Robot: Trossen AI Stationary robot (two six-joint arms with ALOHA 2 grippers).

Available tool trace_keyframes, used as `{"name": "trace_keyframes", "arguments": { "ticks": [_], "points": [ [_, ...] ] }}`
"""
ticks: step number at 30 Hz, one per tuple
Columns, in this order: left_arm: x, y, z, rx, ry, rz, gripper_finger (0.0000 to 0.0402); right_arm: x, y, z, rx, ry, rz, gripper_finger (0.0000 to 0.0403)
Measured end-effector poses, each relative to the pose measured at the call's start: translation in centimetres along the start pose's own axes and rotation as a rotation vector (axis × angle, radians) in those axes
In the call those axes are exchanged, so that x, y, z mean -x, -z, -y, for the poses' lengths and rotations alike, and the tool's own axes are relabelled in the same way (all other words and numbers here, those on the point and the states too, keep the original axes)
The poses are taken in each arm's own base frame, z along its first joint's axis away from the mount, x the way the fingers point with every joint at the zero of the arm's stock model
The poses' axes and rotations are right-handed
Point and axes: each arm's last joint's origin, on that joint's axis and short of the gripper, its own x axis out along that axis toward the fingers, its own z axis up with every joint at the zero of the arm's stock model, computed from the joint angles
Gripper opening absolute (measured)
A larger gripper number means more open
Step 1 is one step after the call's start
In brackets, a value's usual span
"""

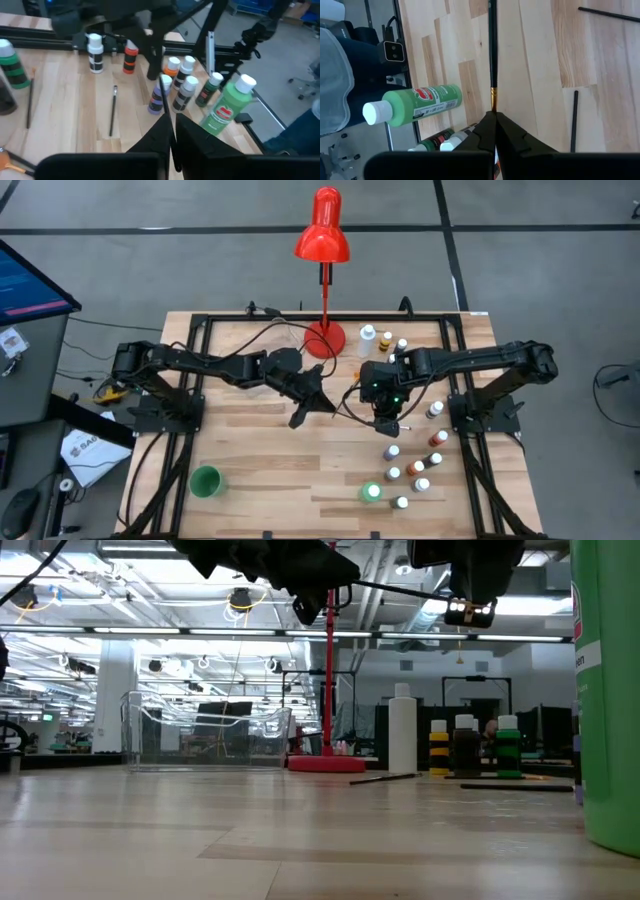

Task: Pick & Place Paint Supplies
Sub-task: Put the black paintbrush into the green cup

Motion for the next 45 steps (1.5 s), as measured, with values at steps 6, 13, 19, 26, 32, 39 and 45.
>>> {"name": "trace_keyframes", "arguments": {
  "ticks": [6, 13, 19, 26, 32, 39, 45],
  "points": [
    [0.0, 0.1, 0.0, 0.002, 0.039, -0.007, 0.0085, 0.0, 0.0, 0.0, 0.0, 0.001, -0.001, 0.0],
    [0.0, 0.3, 0.0, 0.01, 0.037, -0.028, 0.0118, 0.0, 0.0, 0.0, 0.0, 0.001, -0.001, 0.0],
    [0.0, 0.9, -0.1, 0.012, 0.015, -0.085, 0.0101, 0.0, -0.2, -0.1, 0.009, -0.007, 0.021, 0.0],
    [0.2, 0.7, 0.0, 0.005, 0.01, -0.075, 0.0094, 0.0, -0.3, -0.1, 0.014, -0.01, 0.031, 0.0],
    [0.2, 1.0, 0.1, 0.013, 0.013, -0.099, 0.0094, 0.0, -0.3, -0.1, 0.011, -0.012, 0.034, 0.0],
    [0.2, 1.3, 0.0, -0.025, -0.014, -0.13, 0.0096, 0.0, -0.4, -0.1, 0.01, -0.013, 0.034, 0.0],
    [0.2, 1.3, 0.0, -0.028, -0.014, -0.137, 0.0118, 0.0, -0.3, -0.1, 0.008, -0.014, 0.034, 0.0]
  ]
}}
